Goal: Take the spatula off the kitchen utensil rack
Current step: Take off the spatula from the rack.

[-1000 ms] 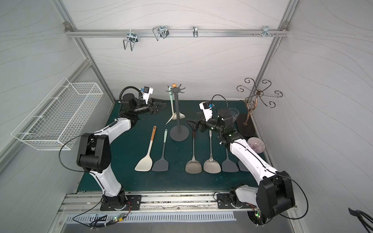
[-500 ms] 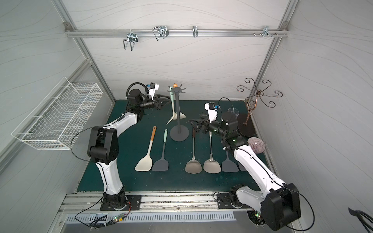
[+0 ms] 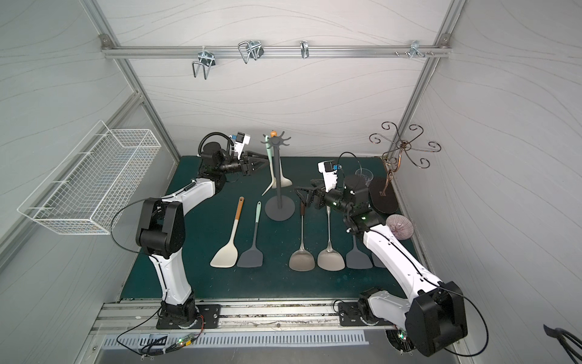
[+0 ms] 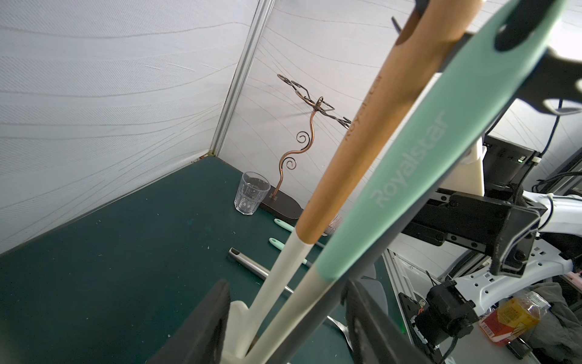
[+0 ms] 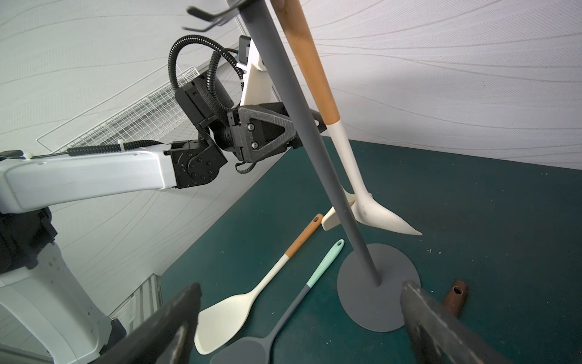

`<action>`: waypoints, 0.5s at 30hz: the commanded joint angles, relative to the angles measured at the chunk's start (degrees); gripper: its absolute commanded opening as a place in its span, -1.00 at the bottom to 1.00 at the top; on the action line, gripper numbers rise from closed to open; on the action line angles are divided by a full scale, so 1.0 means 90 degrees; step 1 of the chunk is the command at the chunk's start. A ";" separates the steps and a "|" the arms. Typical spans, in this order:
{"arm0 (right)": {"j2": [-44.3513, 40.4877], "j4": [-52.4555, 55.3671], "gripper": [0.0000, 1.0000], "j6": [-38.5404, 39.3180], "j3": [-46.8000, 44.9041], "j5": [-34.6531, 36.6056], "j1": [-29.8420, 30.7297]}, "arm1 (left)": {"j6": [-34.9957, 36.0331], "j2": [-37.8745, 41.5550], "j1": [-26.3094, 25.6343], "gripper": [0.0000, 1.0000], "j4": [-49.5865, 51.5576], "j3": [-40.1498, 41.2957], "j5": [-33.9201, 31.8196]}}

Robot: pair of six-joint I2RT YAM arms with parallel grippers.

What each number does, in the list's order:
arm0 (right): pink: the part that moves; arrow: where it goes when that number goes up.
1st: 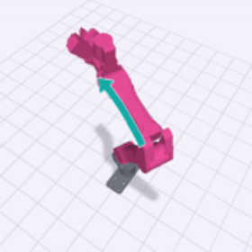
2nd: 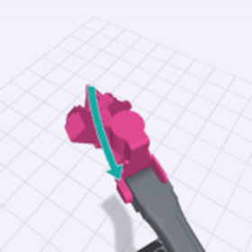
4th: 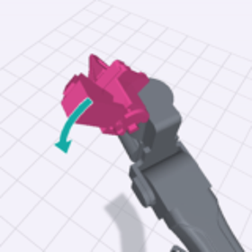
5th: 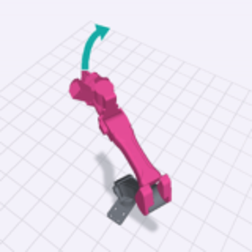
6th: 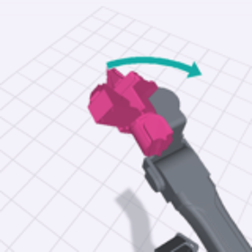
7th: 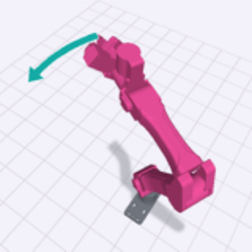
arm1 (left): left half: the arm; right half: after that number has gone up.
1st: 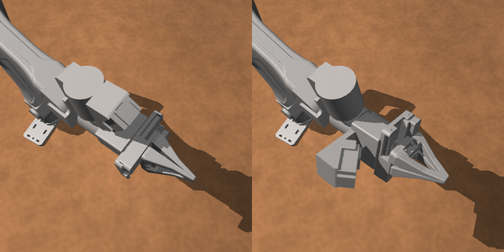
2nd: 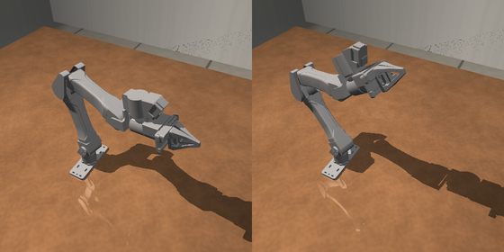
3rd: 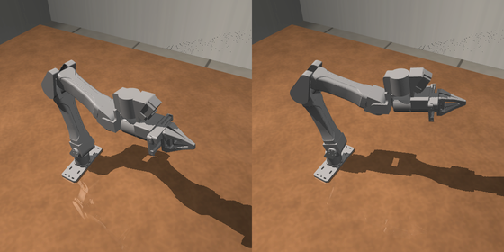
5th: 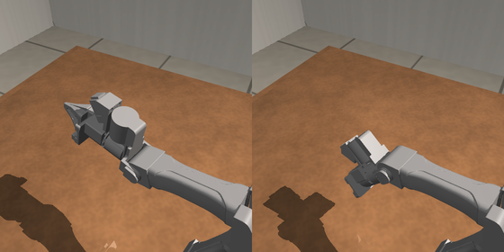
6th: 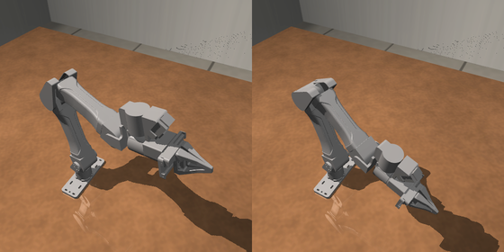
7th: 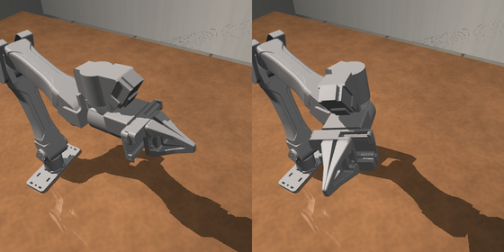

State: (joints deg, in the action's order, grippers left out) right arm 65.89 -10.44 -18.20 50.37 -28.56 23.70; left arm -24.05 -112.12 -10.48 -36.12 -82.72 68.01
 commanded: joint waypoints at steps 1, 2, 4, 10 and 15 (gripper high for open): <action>0.0068 0.0009 0.98 -0.0030 0.0019 -0.0093 -0.0026 | 0.0058 0.0274 0.0003 0.26 -0.0420 -0.0058 0.0259; 0.0088 0.0007 0.98 -0.0034 0.0019 -0.0089 -0.0026 | 0.0042 0.0269 0.0002 0.26 -0.0437 -0.0057 0.0279; 0.0118 0.0023 0.98 -0.0019 0.0028 -0.0093 -0.0026 | -0.0091 0.0244 -0.0024 0.26 -0.0584 -0.0057 0.0327; 0.0185 0.0019 0.98 -0.0031 0.0066 -0.0118 -0.0026 | -0.0022 0.0221 -0.0153 0.12 -0.0522 -0.0057 0.0292; 0.0236 0.0017 0.98 -0.0029 0.0077 -0.0157 -0.0026 | 0.0135 0.0119 -0.0220 -0.01 -0.0277 -0.0168 0.0280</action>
State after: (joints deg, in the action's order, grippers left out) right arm 67.53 -10.41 -18.20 50.37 -29.19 23.68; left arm -24.05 -111.90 -12.05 -37.08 -82.72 69.47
